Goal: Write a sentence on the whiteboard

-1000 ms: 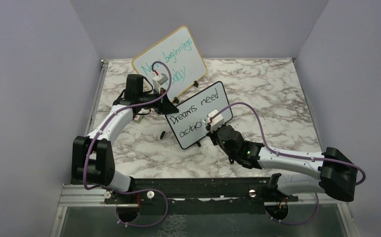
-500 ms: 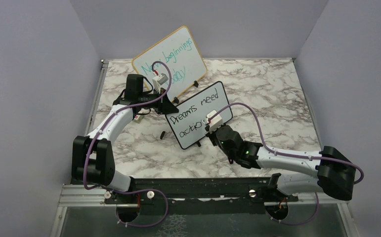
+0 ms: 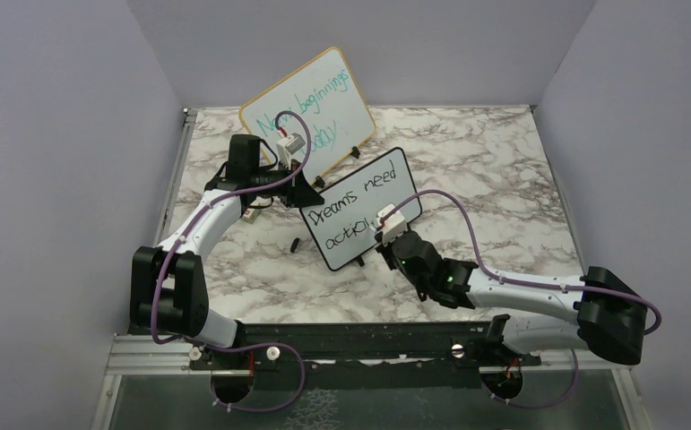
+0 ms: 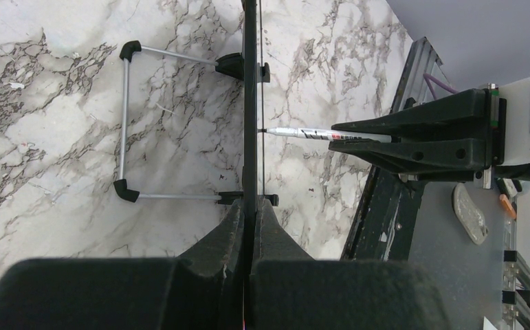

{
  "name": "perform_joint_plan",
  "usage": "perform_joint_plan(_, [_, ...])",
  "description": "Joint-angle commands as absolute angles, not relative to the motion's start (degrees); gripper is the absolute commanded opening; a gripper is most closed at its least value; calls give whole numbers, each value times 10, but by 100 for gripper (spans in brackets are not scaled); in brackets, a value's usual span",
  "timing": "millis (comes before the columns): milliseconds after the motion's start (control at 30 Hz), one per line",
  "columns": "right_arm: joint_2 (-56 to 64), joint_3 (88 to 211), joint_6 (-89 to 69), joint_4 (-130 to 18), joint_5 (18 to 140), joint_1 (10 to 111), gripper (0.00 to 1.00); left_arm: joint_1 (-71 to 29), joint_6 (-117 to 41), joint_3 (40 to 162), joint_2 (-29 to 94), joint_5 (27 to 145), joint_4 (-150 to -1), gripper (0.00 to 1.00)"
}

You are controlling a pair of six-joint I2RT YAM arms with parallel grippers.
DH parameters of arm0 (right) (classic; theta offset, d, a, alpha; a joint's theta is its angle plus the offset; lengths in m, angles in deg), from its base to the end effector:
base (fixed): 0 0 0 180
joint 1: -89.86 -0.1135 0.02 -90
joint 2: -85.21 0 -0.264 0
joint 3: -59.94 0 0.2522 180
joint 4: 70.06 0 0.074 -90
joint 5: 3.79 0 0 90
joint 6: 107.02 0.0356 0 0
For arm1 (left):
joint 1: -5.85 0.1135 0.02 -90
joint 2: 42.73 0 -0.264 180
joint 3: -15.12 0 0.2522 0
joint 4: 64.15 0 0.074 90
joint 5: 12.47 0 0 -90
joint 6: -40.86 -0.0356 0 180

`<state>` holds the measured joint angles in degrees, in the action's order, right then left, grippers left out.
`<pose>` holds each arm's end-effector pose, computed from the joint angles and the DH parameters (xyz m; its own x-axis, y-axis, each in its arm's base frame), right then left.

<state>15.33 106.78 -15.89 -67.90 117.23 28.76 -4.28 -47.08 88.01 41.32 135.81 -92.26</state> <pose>0.1397 0.2151 0.2182 -0.2161 -0.3565 -0.9090 -0.5208 0.8296 -0.2015 0.3017 -0.0847 0.2686 -0.6493 0.0968 -0.7543 0.7179 0.4055 -0.5659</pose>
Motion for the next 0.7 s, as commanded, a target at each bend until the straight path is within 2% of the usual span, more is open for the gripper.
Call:
perform_joint_plan(0, [162,1054,-141,-659,1163,290,0,-45,-485,881,427,1355,-953,0])
perform_joint_plan(667, [156,1080,-165,-706,1178,290,0,-45,-485,880,427,1358,-954,0])
